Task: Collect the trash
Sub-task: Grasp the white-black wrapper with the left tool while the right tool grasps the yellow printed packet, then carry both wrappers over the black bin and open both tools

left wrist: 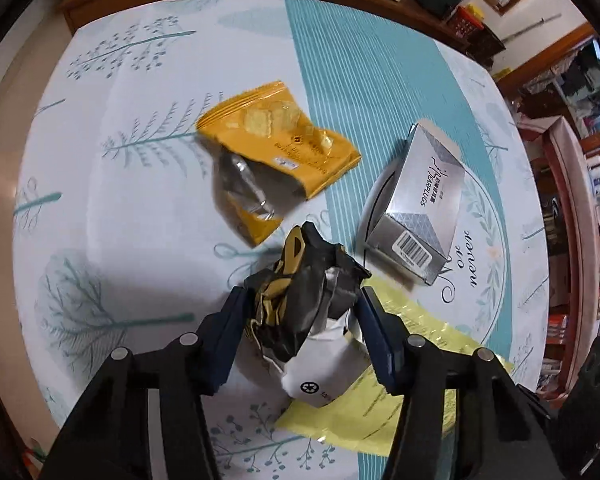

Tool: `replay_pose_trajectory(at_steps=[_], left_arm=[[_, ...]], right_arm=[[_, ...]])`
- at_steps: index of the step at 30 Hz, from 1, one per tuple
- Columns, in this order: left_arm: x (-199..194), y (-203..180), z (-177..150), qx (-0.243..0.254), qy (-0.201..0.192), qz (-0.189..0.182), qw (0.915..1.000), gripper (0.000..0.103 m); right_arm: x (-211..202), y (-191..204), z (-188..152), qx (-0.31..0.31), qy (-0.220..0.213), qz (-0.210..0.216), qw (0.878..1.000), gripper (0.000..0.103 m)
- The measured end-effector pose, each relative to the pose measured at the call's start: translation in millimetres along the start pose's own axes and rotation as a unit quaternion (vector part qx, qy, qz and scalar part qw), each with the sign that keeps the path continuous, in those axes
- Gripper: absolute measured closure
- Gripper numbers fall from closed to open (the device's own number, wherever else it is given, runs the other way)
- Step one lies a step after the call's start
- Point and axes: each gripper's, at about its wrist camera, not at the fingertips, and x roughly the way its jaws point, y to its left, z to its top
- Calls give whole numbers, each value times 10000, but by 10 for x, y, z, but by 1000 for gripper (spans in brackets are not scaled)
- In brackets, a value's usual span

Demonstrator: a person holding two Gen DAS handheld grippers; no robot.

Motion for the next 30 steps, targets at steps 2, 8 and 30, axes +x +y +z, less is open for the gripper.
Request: replay_pose_trajectory(at_steps=[2, 8, 30], left_arm=[[-32, 6, -90, 84, -43, 56, 9999, 54], [-193, -27, -423, 125, -67, 53, 9999, 55], [-992, -726, -1751, 326, -449, -48, 9984, 57]], right_arm=[[-76, -8, -15, -7, -79, -124, 9999, 102], [-302, 13, -42, -249, -279, -672, 9970, 102], [-1575, 196, -561, -1168, -1048, -1205, 9802, 103]])
